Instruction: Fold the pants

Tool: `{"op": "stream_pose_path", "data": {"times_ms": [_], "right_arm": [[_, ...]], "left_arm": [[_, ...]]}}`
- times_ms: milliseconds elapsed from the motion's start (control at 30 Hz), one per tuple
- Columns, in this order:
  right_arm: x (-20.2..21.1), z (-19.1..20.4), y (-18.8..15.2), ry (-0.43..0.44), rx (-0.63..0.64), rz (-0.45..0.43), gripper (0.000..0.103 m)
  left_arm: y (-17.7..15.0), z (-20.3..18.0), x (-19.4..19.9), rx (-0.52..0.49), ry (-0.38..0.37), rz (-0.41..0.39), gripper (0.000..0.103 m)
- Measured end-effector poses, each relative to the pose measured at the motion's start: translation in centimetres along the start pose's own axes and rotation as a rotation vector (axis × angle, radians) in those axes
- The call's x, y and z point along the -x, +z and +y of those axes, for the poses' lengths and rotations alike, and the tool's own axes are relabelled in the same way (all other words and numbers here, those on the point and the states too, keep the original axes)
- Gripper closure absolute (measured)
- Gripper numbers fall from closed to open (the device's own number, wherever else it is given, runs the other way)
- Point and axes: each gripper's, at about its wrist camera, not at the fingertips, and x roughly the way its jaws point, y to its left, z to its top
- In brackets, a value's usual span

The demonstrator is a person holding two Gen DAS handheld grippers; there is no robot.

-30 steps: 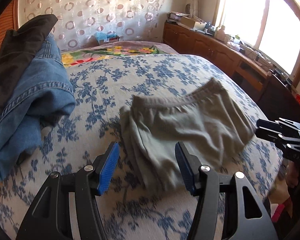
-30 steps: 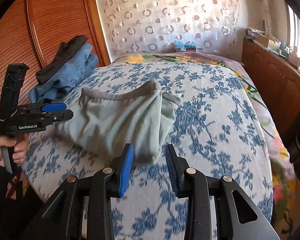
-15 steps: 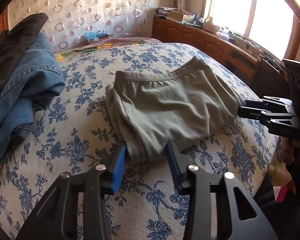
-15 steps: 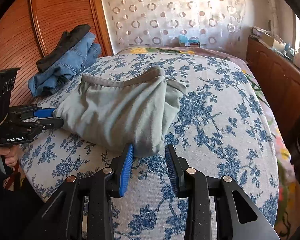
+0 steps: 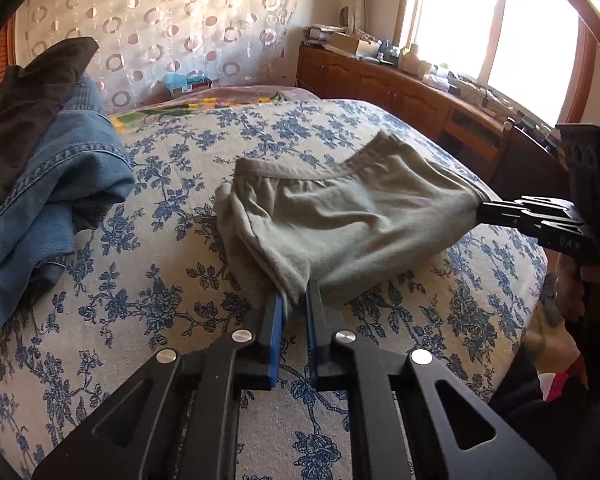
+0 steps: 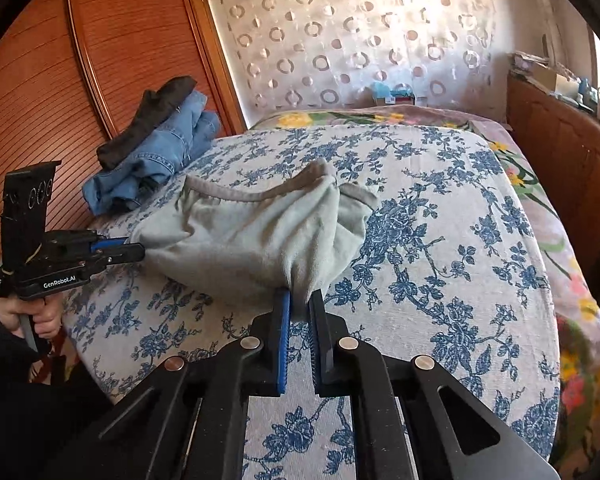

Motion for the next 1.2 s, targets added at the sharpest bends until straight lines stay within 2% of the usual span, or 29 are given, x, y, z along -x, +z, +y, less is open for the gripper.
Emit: {"op": "stream_pose_path", "data": {"times_ms": [233,433,600,800,900,1067,1200], "right_arm": [[1.9,0.7,-0.4,-0.005,0.007,-0.019,0.096],[3.5,1.1,-2.1,-0.008,0.015,0.003,0.096],[5.1,1.1,-3.3,-0.013,0.004,0.01,0.096],[5.3,1.6,-3.5,-0.025,0.024,0.038,0.095],[5.8,1.7,-2.9,-0.029,0.017,0.018,0.095],[7.2,2.4,-2.4,-0.061,0.052,-0.017,0.095],[8.3,2.4,-2.3,-0.078,0.056,-0.042,0.092]], "left_arm": [[-0.1,-0.2,1.7,0.01,-0.002,-0.035,0.093],[-1.5,-2.7,3.9,-0.017,-0.011,-0.037,0.093],[-2.6,-3.9,4.3,-0.028,-0.022,-0.026,0.093],[-3.2,-4.6,4.2,-0.04,-0.015,-0.011,0.092],[-3.0,-4.8,4.4,-0.045,-0.002,-0.017,0.091],[-2.9,-4.9,4.9,-0.047,0.016,-0.024,0.083],[-2.7,-4.9,5.2,-0.052,0.047,-0.038,0.07]]}}
